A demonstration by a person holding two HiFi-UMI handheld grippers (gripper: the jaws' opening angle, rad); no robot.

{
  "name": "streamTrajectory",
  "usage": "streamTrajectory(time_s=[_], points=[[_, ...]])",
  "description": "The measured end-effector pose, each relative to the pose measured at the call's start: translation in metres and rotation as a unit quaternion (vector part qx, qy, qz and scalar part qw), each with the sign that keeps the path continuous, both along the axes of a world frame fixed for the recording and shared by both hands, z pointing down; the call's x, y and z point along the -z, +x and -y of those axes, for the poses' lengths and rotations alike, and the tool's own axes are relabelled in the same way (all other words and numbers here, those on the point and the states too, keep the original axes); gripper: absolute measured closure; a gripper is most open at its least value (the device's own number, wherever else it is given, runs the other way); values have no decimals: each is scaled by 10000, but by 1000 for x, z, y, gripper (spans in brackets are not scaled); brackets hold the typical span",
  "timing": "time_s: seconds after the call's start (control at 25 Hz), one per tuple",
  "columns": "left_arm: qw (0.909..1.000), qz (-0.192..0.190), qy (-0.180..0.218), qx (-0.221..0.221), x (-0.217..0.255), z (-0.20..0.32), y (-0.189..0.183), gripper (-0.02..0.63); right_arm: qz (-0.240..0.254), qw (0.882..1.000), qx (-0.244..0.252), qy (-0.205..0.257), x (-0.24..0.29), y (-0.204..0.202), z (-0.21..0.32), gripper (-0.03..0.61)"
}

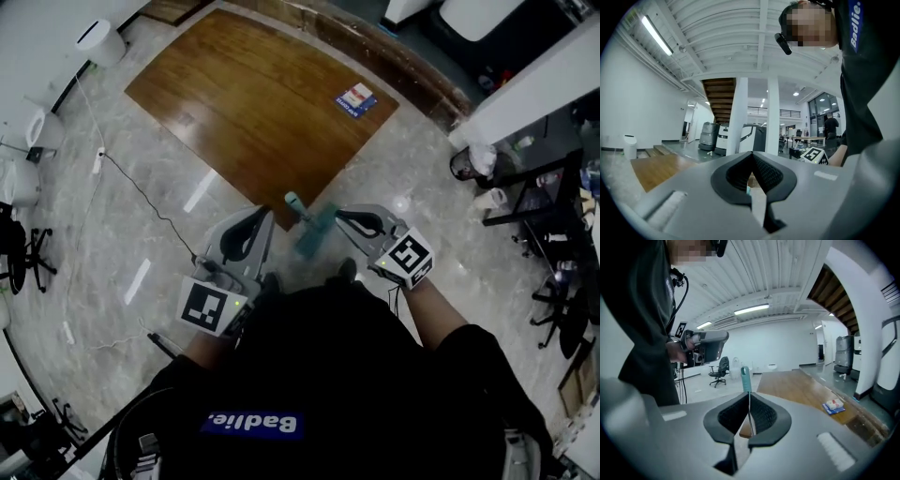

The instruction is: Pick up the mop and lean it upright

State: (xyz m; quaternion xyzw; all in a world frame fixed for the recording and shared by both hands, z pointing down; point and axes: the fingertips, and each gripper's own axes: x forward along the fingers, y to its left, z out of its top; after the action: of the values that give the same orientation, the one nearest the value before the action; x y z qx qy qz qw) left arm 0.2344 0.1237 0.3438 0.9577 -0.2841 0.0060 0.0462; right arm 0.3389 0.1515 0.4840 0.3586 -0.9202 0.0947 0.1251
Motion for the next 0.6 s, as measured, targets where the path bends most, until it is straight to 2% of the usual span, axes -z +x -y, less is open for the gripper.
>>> streamTrajectory(time_s=[0.16, 0.36, 0.6], points=[[9973, -8, 102, -728, 3, -11, -23, 595, 115, 9954, -948, 115, 17, -16, -15, 573], [9902, -75, 136, -1385, 2, -28, -57, 595, 26, 9831, -1807, 296, 35, -42, -37, 574], [9784, -193, 103, -2054, -5, -62, -64, 595, -8, 9713, -2364, 278, 42, -68, -90, 574]])
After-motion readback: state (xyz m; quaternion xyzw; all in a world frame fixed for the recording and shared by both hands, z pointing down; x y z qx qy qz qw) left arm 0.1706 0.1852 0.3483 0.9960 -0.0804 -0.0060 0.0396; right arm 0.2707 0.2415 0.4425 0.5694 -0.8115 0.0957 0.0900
